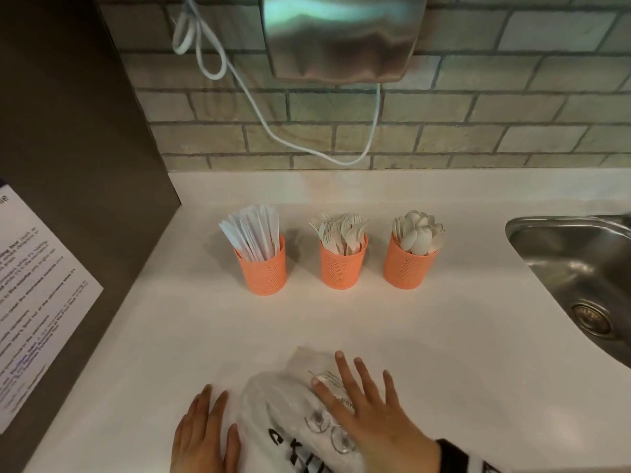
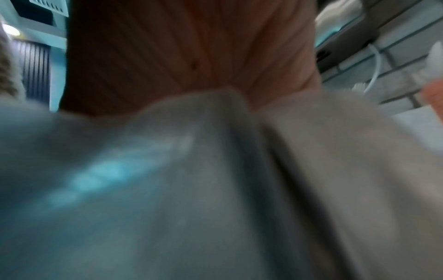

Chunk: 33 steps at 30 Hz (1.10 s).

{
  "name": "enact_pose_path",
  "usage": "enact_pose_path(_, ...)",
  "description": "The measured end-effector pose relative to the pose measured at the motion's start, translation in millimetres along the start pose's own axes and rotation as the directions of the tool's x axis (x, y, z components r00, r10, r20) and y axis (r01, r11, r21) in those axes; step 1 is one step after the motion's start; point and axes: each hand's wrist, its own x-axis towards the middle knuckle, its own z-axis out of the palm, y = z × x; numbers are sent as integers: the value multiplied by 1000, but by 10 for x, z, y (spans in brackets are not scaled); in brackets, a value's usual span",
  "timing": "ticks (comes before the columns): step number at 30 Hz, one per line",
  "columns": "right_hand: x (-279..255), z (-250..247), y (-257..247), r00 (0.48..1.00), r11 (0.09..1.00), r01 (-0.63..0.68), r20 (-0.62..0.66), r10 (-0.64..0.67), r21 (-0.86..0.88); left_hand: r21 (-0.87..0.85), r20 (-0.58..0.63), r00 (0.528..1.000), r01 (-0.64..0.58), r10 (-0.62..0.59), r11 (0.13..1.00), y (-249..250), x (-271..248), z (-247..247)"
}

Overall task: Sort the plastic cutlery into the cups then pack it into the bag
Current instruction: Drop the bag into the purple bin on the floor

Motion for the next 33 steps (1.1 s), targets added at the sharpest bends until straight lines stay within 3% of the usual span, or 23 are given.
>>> enact_pose_path(1, 68, 80, -28, 999, 999, -39, 4, 39, 11, 1, 14, 1000, 7, -7, 1000, 15, 1, -18)
enact_pose_path(4, 223, 120, -86, 966, 984, -176, -185, 179, 33, -8, 49, 999, 17, -16, 1000, 48, 8, -40)
enact_pose_path(7, 251, 112, 2, 992, 991, -93, 89, 85, 91, -37, 84, 996, 37, -34, 999, 32, 0, -26)
enact_pose_path(8, 236, 75, 36, 991, 992, -68, 118, 55, 106, -36, 88, 995, 46, -43, 998, 38, 1, -23)
enact_pose_path(14, 253, 60, 73, 988, 988, -15, -148, 38, 156, 70, 52, 996, 68, -71, 995, 140, -5, -18)
enact_pose_path(22, 311, 239, 177, 932, 957, -5, -347, 110, 290, 212, 136, 978, 128, -159, 969, 242, -18, -15)
enact_pose_path(28, 251, 143, 285, 870, 996, -87, -487, 73, -6, 219, 228, 948, 171, -220, 961, 447, 22, 7)
enact_pose_path(33, -58, -163, 484, 911, 993, -32, -413, -16, -110, 194, 262, 937, 185, -233, 963, 513, -38, -26)
